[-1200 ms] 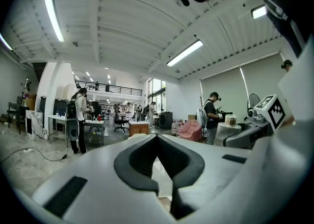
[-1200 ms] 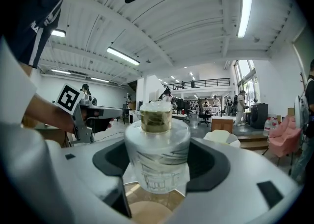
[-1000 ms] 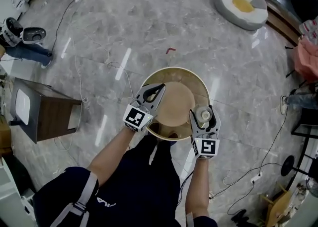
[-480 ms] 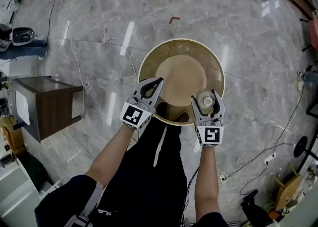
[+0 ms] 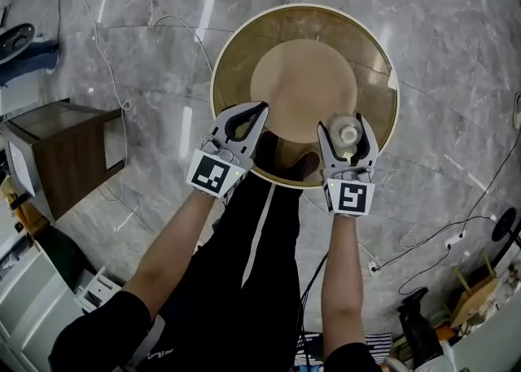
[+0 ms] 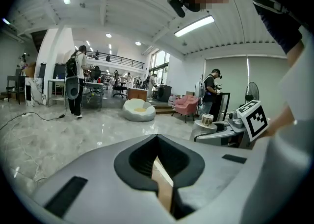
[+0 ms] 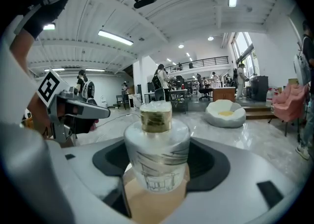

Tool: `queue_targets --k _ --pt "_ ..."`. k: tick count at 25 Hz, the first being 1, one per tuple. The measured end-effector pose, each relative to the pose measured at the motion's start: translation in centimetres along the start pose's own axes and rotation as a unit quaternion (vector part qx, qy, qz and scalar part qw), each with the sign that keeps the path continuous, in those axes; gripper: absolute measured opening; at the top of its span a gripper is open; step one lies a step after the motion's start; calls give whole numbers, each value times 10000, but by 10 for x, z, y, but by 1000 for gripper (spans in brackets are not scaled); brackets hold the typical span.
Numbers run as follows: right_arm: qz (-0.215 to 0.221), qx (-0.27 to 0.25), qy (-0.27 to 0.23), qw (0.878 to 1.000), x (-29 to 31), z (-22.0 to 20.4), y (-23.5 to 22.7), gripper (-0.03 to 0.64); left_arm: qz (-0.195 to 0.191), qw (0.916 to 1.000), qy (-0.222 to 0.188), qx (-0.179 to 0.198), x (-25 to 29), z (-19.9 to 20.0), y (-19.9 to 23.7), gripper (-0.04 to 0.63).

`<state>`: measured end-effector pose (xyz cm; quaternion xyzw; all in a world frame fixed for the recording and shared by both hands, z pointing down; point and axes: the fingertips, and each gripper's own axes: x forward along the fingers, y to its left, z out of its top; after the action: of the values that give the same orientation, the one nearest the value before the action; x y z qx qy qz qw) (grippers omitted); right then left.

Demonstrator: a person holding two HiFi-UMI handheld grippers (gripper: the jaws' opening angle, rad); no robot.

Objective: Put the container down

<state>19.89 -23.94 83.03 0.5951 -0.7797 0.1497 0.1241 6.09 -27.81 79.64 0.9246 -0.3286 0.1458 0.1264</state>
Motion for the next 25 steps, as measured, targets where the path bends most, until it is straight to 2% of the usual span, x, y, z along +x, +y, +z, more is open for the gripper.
queue_targets --k 6,11,22,25 --pt "-33 9 90 10000 50 -65 -5 337 19 9996 142 -241 23 -56 11 25" --pt "-294 159 188 9993 75 -107 -16 337 2 9994 146 -323 35 -84 12 25" --pt "-431 160 493 9977 104 -149 -17 337 98 9961 714 -508 32 -125 20 25" --pt "-459 164 541 9973 111 -157 -16 337 68 9962 707 -504 32 -129 19 25"
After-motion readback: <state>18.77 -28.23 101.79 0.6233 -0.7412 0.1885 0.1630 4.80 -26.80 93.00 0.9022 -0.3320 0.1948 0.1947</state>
